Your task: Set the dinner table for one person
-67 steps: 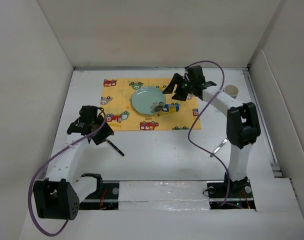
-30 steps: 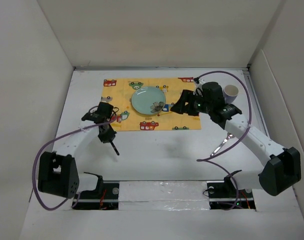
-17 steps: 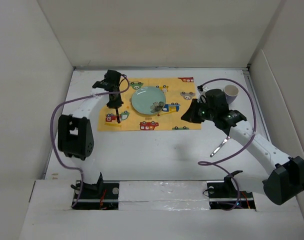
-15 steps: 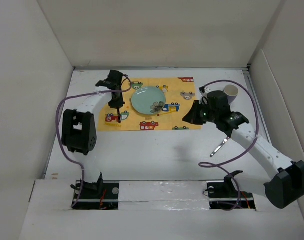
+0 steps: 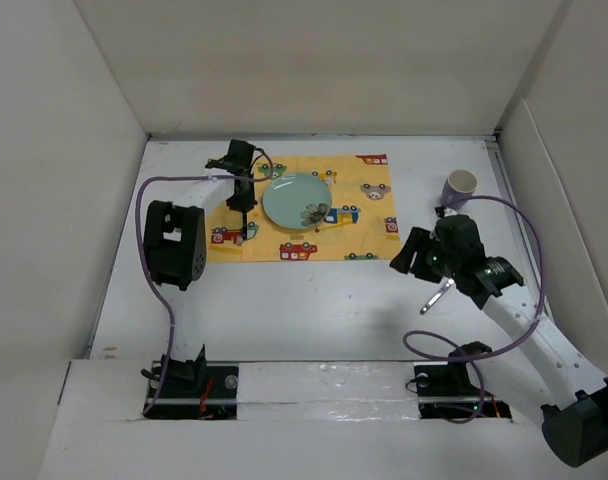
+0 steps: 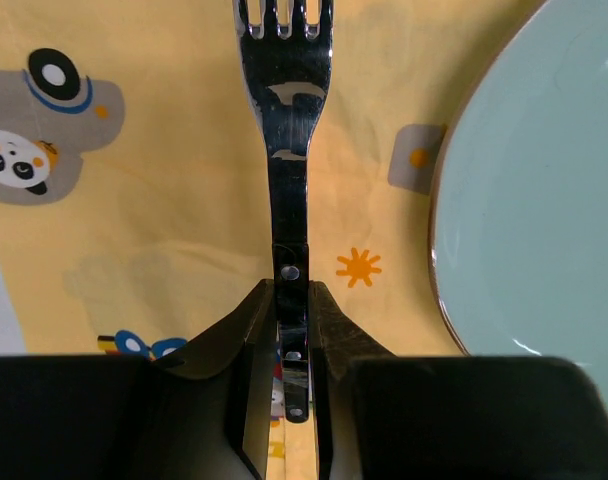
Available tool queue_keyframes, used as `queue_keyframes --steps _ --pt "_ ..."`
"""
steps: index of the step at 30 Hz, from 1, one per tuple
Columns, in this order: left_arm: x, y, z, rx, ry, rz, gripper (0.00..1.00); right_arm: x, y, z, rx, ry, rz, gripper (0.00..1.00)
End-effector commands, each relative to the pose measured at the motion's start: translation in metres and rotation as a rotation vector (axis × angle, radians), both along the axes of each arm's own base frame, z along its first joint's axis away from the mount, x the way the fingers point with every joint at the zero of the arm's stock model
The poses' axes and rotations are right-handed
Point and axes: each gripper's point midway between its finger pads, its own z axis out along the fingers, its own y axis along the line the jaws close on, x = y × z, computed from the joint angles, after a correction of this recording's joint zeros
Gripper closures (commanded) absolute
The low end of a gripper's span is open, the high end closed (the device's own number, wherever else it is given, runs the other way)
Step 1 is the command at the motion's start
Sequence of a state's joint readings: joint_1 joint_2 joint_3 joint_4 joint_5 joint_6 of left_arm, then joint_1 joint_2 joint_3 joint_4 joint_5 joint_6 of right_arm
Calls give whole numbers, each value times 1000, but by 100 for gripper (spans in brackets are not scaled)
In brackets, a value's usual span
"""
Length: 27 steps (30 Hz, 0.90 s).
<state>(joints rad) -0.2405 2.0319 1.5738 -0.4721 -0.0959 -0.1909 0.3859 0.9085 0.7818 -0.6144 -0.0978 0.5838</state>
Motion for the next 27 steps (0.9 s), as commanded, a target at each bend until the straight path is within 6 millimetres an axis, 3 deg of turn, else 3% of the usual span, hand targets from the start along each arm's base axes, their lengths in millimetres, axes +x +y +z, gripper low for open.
queue_keyframes --steps 1,4,6,8,13,16,18,22,24,26,27 --pt "9 1 1 11 -18 -9 100 -9 -48 -28 -94 106 -262 38" --pt "9 -1 -7 7 -6 -6 100 -14 -60 -39 -72 165 -383 36" --pt "9 3 -8 19 -13 11 100 -16 -83 -52 -80 202 -523 31" --pt "10 3 -8 21 -14 14 100 -21 -91 -61 -97 236 -565 28" --pt "10 4 -1 12 -33 39 77 -17 -109 -73 -104 295 -679 26" --pt "10 3 20 -10 -74 65 58 -18 -121 -78 -111 338 -739 23" --pt "12 2 49 -40 -146 86 46 -18 -126 -85 -110 382 -780 23" --pt "8 -6 104 -135 -266 94 45 -15 -140 -96 -139 441 -862 23" --pt "-11 -16 156 -255 -395 62 46 -7 -153 -111 -186 492 -911 27" --pt "-16 -18 161 -276 -411 57 46 -5 -160 -113 -209 494 -914 29" --pt "-27 -24 173 -324 -441 25 46 -1 -163 -117 -216 488 -915 31"
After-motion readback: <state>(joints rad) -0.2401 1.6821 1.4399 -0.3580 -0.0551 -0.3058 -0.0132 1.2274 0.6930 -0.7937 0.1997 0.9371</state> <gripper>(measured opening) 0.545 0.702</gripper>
